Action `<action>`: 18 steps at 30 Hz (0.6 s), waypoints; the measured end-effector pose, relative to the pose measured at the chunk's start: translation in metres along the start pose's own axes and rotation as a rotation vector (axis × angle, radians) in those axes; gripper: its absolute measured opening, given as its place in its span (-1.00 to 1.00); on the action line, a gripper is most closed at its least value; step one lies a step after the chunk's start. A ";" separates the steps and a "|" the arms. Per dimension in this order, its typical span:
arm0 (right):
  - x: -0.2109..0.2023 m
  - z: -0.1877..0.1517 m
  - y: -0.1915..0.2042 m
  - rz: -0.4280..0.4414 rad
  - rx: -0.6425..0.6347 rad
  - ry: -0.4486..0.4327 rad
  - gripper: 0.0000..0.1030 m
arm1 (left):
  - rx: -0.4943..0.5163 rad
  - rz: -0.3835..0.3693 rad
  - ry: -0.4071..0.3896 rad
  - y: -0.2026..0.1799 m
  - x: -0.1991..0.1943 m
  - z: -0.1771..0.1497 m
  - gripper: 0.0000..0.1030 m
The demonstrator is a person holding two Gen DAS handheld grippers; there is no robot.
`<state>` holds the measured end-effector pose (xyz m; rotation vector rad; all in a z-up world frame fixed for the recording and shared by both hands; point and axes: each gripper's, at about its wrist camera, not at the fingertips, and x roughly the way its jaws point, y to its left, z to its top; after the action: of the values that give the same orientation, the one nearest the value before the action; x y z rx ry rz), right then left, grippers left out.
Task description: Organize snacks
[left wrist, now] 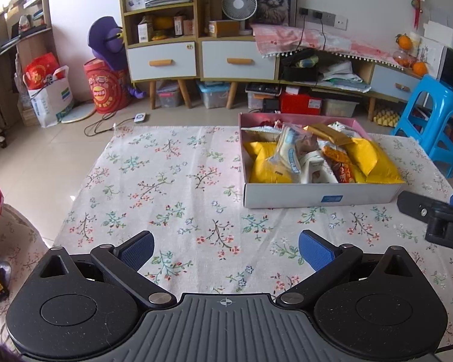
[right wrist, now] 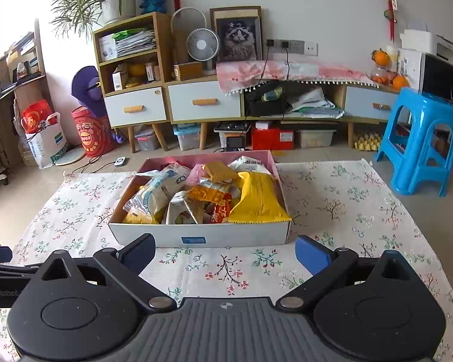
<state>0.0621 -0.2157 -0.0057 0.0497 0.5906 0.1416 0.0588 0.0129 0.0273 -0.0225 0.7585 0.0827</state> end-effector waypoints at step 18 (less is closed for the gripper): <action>-0.006 -0.011 0.006 -0.005 -0.066 0.010 0.78 | 0.029 -0.052 0.037 -0.011 -0.006 -0.007 0.99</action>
<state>0.0503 -0.2104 -0.0108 -0.0159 0.5958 0.1566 0.0505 0.0014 0.0262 -0.0164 0.7957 0.0222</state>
